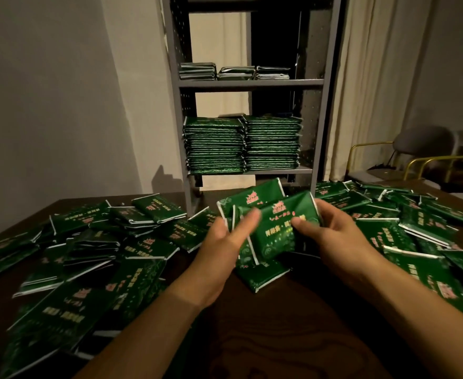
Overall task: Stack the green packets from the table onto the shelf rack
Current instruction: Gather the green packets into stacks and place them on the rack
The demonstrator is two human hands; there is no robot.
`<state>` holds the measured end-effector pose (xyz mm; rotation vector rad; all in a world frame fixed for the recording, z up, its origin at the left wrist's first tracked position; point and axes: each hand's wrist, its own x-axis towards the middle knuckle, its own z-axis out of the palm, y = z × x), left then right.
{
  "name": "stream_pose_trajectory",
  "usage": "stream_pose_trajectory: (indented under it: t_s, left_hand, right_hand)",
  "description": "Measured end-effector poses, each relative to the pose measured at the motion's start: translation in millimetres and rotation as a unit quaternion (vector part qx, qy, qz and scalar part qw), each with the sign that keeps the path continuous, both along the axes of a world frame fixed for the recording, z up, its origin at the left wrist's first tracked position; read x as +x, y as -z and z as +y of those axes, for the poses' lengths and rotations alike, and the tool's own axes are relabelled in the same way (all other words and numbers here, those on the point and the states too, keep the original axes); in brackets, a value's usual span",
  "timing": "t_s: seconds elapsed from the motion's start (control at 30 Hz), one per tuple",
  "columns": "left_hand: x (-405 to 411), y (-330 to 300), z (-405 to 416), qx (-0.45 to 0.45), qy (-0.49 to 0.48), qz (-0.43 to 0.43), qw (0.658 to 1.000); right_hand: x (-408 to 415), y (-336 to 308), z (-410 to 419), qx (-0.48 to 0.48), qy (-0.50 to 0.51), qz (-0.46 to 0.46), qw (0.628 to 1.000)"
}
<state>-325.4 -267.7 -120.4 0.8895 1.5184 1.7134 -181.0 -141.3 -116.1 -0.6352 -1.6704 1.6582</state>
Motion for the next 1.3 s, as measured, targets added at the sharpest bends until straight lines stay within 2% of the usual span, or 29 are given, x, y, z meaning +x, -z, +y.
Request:
stream_pose_trajectory:
  t_s: [0.1, 0.2, 0.27, 0.43, 0.53, 0.77, 0.9, 1.0, 1.17, 1.3]
  left_hand:
    - [-3.4, 6.5, 2.9, -0.006, -0.004, 0.062, 0.998]
    - [-12.3, 4.9, 2.0, -0.001, -0.022, 0.103, 0.994]
    - [-18.0, 2.7, 1.4, 0.013, -0.044, 0.119, 0.992]
    - [-24.5, 7.5, -0.4, -0.018, -0.058, 0.140, 0.988]
    - [-20.8, 9.2, 0.5, -0.038, -0.045, 0.118, 0.991]
    - [-19.4, 15.1, 4.0, -0.074, -0.038, 0.141, 0.986]
    - [-20.9, 5.3, 1.6, -0.044, -0.078, 0.135, 0.987]
    - [-22.3, -10.4, -0.8, -0.023, -0.075, 0.145, 0.986]
    - [-26.3, -42.7, -9.5, -0.013, -0.048, 0.088, 0.995]
    - [-28.5, -75.6, -14.1, -0.008, -0.050, 0.089, 0.995]
  right_hand:
    - [-4.1, 4.8, -0.9, 0.097, 0.012, -0.017, 0.995]
    - [-6.0, 0.1, -2.9, 0.070, -0.057, 0.004, 0.996]
    - [-9.9, -0.1, -1.4, 0.100, -0.048, 0.004, 0.994]
    - [-20.3, 14.3, -5.8, 0.117, -0.065, -0.089, 0.987]
    - [-19.3, 17.3, -3.2, 0.122, -0.047, -0.072, 0.989]
    - [-24.5, 21.5, -7.6, 0.150, -0.078, -0.124, 0.978]
    - [-22.9, 12.0, -3.9, 0.144, -0.036, -0.088, 0.985]
    - [-17.3, -6.2, -3.3, 0.130, -0.021, -0.057, 0.990]
    - [-3.3, -42.9, -8.7, 0.154, -0.054, -0.049, 0.985]
    - [-0.3, -74.4, -12.6, 0.168, -0.053, -0.040, 0.984]
